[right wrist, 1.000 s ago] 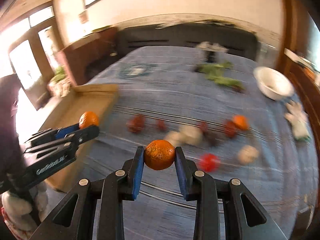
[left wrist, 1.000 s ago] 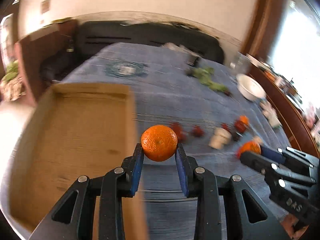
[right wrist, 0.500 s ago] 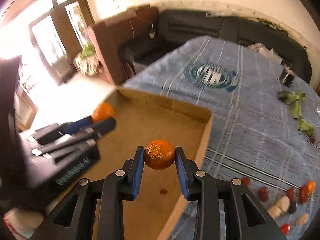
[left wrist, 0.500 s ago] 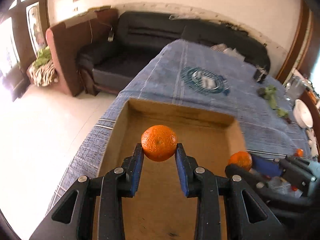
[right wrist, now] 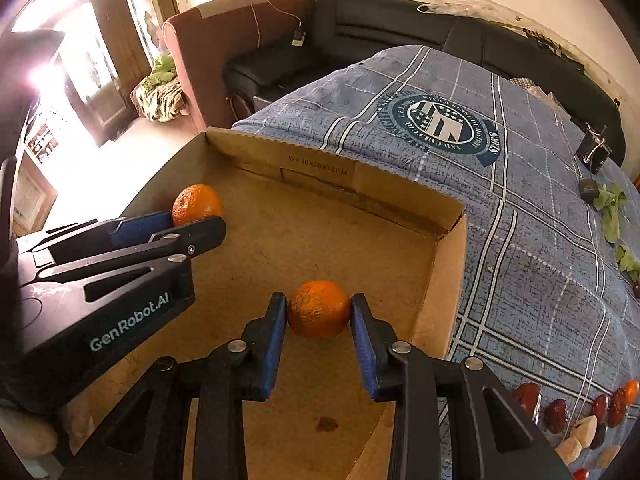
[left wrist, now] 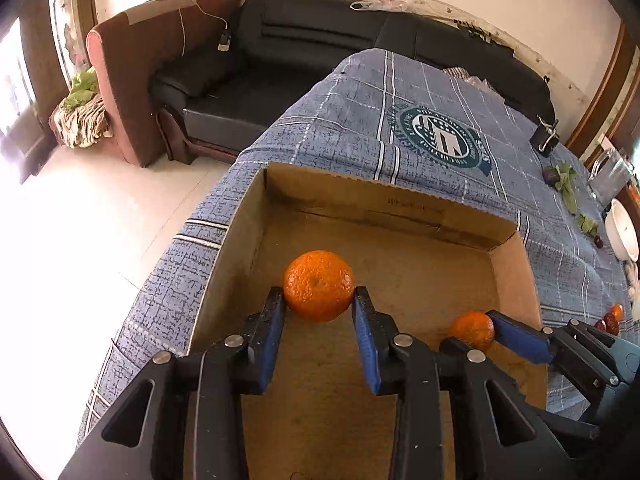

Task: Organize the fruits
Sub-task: 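Carry both oranges into the cardboard box and open both grippers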

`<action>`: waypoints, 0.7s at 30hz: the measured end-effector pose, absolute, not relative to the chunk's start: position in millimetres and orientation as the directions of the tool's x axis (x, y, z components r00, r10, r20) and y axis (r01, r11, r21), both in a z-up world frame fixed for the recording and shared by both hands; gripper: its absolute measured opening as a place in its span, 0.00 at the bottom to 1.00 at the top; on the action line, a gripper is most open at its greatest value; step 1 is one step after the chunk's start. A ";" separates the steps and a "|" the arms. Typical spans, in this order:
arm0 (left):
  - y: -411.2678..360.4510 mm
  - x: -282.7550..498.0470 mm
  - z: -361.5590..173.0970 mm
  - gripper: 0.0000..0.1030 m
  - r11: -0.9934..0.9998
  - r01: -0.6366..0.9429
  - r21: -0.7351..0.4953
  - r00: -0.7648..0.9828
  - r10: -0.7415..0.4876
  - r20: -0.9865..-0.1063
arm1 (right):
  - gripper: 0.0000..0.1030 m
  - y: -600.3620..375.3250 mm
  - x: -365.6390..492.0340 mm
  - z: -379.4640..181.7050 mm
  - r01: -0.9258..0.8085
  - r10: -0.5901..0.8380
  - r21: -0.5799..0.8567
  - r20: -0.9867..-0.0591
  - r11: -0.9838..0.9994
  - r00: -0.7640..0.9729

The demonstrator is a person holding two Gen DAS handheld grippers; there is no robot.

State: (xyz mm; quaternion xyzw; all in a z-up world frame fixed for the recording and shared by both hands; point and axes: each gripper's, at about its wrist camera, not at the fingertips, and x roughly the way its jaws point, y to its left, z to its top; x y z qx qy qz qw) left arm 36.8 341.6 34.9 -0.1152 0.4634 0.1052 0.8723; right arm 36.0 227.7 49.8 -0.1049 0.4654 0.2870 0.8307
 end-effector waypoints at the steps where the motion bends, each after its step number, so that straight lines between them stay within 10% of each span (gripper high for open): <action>1: 342.8 36.1 34.6 0.49 0.949 -0.294 -0.114 0.551 0.071 -0.831 | 0.59 225.7 36.3 51.7 -0.573 0.389 0.100 -0.826 0.814 0.408; 21: 241.0 1.1 41.2 0.69 0.993 -0.085 -0.080 0.595 -0.014 -0.803 | 0.70 38.9 -15.2 98.3 -0.368 0.407 0.225 -0.725 0.902 0.555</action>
